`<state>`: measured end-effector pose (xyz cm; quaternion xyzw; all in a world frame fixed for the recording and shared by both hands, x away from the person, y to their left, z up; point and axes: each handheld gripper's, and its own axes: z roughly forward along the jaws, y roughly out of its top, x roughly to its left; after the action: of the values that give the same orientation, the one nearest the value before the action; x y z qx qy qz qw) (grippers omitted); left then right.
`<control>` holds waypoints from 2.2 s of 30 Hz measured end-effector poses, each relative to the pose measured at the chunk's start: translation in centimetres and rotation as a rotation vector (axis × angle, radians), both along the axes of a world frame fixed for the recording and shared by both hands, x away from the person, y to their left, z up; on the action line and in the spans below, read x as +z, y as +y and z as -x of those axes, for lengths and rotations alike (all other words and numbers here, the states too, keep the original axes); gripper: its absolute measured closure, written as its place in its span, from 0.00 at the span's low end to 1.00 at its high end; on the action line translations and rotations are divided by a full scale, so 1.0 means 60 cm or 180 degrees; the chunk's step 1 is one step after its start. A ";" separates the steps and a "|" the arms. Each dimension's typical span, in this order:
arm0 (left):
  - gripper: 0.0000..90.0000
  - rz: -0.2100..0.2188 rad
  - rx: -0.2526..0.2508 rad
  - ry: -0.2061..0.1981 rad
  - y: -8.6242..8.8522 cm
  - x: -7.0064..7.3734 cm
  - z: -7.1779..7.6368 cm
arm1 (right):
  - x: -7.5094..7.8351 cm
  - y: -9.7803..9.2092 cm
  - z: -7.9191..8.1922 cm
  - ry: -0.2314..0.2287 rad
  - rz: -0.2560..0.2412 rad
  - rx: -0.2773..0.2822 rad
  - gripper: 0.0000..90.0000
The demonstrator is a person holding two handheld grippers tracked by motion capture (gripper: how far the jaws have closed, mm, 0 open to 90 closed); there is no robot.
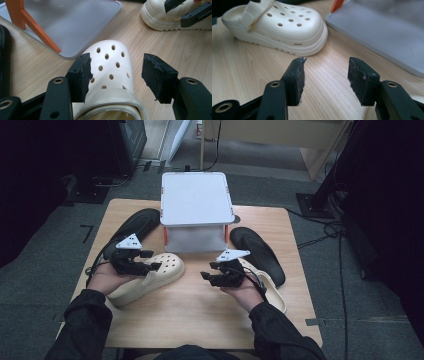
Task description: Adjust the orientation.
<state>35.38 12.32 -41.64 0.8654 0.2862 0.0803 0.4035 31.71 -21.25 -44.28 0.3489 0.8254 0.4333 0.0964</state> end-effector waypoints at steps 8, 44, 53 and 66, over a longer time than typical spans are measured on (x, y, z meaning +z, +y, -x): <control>0.58 0.0120 -0.0024 0.0045 0.016 0.002 -0.004 | -0.004 0.013 0.004 0.0136 0.0031 0.0126 0.56; 0.72 0.0069 0.0629 0.0284 0.164 -0.057 0.000 | -0.040 0.104 -0.002 0.0003 -0.0024 0.0621 0.73; 0.72 0.0084 0.0667 0.0258 0.164 -0.057 0.002 | -0.059 0.127 0.001 0.0005 -0.0009 0.0726 0.72; 0.79 -0.0065 0.0720 0.0407 0.169 -0.077 -0.004 | -0.059 0.128 0.003 0.0018 0.0004 0.0734 0.73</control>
<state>35.60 22.47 -46.28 0.8350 0.4062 0.0729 0.3640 31.55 -13.54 -47.82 0.2528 0.8606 0.4400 0.0439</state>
